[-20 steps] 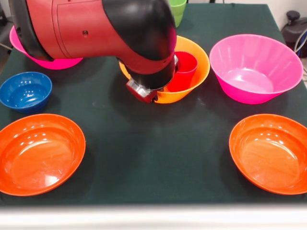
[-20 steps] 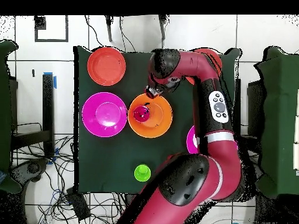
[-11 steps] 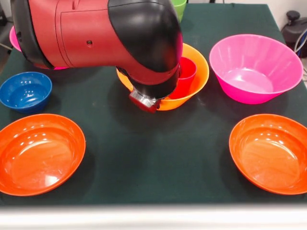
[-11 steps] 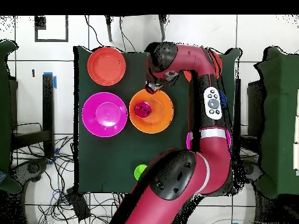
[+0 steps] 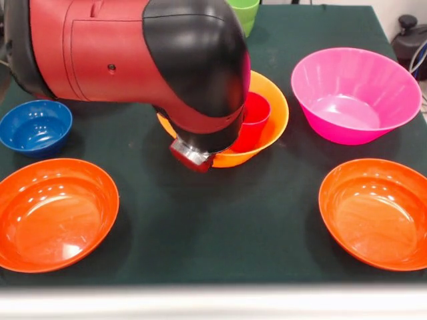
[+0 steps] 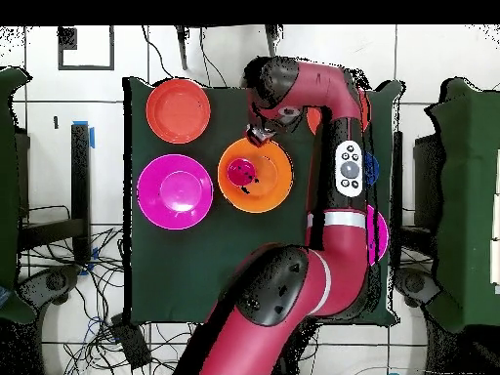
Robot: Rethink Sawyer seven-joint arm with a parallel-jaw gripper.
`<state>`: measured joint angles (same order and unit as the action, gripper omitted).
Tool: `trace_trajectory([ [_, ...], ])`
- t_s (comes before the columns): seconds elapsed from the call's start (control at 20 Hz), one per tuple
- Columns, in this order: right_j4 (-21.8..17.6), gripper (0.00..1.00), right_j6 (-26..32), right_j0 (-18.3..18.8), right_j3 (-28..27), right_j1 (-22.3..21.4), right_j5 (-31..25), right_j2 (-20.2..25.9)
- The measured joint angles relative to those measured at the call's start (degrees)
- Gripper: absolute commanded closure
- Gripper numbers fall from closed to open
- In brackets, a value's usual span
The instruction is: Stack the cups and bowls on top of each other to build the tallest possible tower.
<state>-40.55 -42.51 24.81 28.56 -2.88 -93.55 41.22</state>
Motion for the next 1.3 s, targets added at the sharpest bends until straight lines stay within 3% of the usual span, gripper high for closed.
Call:
trace_trajectory([
  [0.25,-3.2,1.00,0.2,-0.4,-4.5,1.2,-1.7,2.8],
  [0.5,-9.4,1.00,3.9,-0.4,-9.2,2.1,-3.3,7.9],
  [1.2,-21.3,1.00,11.6,0.1,-13.5,2.8,-3.6,20.3],
  [1.25,-21.9,0.00,11.8,0.2,-13.6,2.9,-3.5,21.0],
  [1.3,-22.5,0.00,11.8,0.3,-13.6,3.0,-3.5,21.8],
])
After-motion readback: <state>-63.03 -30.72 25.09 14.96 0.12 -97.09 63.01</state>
